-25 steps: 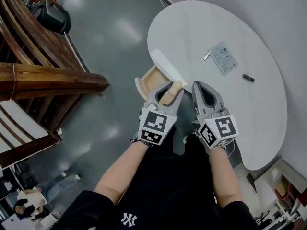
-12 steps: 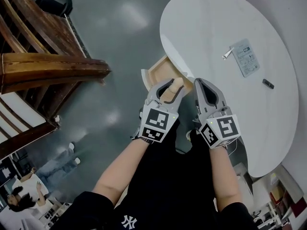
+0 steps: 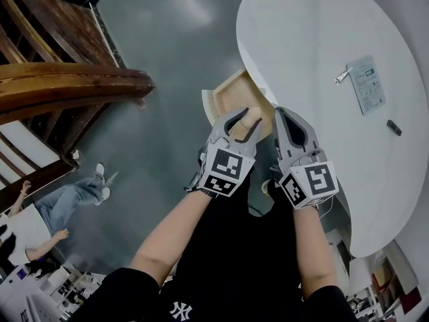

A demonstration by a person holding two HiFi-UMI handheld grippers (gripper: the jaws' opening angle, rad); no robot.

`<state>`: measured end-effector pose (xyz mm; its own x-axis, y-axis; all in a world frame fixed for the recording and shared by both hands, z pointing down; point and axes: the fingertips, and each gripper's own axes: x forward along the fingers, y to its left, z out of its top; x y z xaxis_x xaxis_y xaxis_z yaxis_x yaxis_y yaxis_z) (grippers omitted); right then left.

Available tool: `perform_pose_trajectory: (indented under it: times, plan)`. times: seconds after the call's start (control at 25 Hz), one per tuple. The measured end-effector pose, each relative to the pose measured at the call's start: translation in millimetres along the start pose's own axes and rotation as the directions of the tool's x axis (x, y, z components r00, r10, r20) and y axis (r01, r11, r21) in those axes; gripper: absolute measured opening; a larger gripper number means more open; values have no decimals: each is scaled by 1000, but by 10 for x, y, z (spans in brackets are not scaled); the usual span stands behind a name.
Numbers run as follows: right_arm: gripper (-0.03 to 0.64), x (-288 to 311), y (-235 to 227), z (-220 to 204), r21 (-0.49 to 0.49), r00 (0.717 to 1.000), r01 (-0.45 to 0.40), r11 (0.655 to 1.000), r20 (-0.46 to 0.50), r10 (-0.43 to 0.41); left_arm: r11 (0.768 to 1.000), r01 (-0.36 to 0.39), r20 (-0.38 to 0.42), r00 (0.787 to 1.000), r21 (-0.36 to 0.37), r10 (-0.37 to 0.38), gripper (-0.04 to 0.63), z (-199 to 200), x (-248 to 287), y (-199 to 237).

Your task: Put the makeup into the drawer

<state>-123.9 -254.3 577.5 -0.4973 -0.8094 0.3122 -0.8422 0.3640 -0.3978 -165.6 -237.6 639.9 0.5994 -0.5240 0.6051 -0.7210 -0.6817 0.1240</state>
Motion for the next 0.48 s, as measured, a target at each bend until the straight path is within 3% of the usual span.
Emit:
perform_pose_trajectory:
  times: [0.48]
  plan:
    - [15,189,-58,-270,-8,1000,-19,1000,2,19,1000,1,-81,997,14,1,152,-476,327,90]
